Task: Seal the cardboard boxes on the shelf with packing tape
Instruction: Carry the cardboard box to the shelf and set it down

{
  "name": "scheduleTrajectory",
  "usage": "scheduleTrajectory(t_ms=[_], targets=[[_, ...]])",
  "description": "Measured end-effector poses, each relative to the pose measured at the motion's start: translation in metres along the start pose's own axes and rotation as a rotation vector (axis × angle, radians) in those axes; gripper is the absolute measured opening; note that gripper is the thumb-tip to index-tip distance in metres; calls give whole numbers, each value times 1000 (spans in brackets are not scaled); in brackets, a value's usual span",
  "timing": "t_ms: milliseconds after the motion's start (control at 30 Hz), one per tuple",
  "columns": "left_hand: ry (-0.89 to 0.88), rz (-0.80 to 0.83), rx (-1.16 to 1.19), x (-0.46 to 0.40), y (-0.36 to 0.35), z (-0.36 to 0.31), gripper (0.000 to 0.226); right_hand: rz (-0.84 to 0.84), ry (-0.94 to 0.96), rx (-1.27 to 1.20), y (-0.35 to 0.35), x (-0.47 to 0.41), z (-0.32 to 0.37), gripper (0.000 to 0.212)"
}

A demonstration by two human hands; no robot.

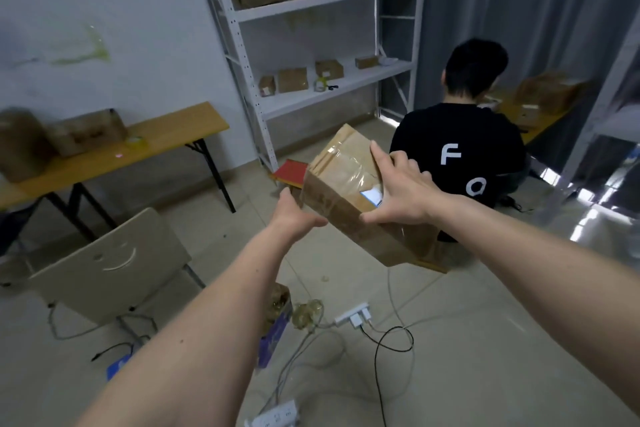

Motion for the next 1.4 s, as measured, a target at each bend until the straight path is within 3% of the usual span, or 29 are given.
scheduleTrajectory(t_ms=[133, 367, 700, 1400], targets=[[33, -4, -35, 6, 1, -11, 59, 21, 8, -30, 15, -1, -4, 128], [68, 26, 35, -11, 26, -10, 49, 13, 0, -85, 17, -17, 11, 127], [-20, 79, 38, -60, 92, 10, 71, -30, -52, -137, -7, -69, 65, 125], [22, 158, 71, -125, 137, 56, 69, -68, -114, -166, -29, -128, 97, 122]])
Point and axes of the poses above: each hand's wrist, its own x-axis away from the middle knuckle, its own y-axis out of the back of the hand, z = x × y, the point moved 6 cm from there along -x, towards the middle knuckle, and after that the axes turned 5 degrees about z, right-handed, at the moved point
